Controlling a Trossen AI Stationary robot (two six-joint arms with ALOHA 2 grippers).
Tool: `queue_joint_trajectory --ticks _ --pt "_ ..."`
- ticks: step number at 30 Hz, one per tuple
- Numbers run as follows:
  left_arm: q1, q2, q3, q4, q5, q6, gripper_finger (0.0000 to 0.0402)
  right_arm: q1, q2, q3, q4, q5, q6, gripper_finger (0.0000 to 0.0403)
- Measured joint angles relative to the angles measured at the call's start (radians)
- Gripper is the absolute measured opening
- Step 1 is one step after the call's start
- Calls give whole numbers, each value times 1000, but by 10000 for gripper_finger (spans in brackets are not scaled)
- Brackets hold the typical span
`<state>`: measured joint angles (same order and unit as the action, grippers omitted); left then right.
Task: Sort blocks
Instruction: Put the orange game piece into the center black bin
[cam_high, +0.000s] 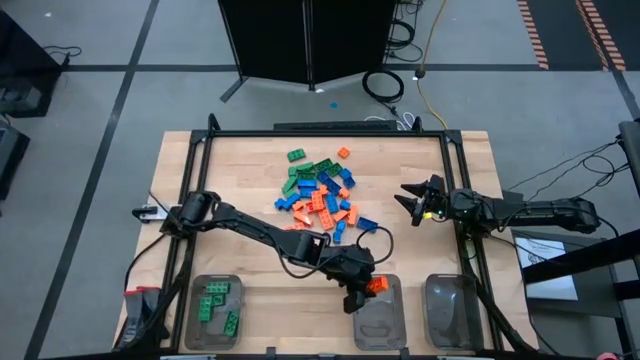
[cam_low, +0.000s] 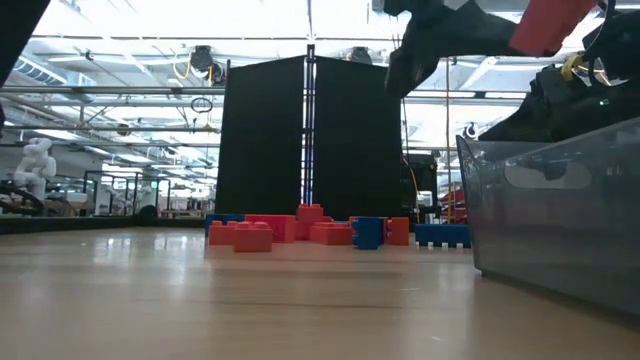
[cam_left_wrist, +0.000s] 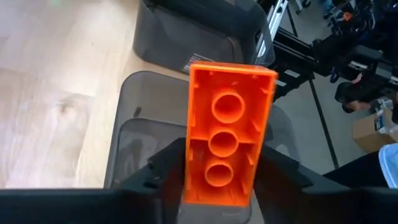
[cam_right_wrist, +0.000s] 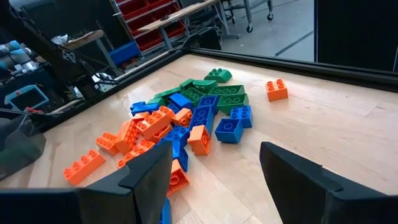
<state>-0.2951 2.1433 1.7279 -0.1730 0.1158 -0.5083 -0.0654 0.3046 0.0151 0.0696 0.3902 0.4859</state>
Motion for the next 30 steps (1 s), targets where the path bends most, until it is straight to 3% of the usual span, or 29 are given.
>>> queue_joint_trajectory --ticks 5,11,16,20,24,27,30 --pt "-2 0 0 1 -4 19 237 0 0 0 0 -3 1 238" --pt "0 -1 0 45 -4 -6 241 0 0 0 0 -3 11 238" --pt "37 -69 69 -50 -7 21 242 0 0 0 0 -3 31 238" --pt "88 -189 156 -318 -46 90 243 0 0 0 0 -4 54 238" --pt "116 -320 167 -672 -278 122 243 0 0 0 0 -34 56 238" --pt "130 -372 167 -965 -435 44 243 0 0 0 -3 -65 56 238" --pt "130 -376 140 -1141 -442 25 244 0 0 0 -6 -83 55 238"
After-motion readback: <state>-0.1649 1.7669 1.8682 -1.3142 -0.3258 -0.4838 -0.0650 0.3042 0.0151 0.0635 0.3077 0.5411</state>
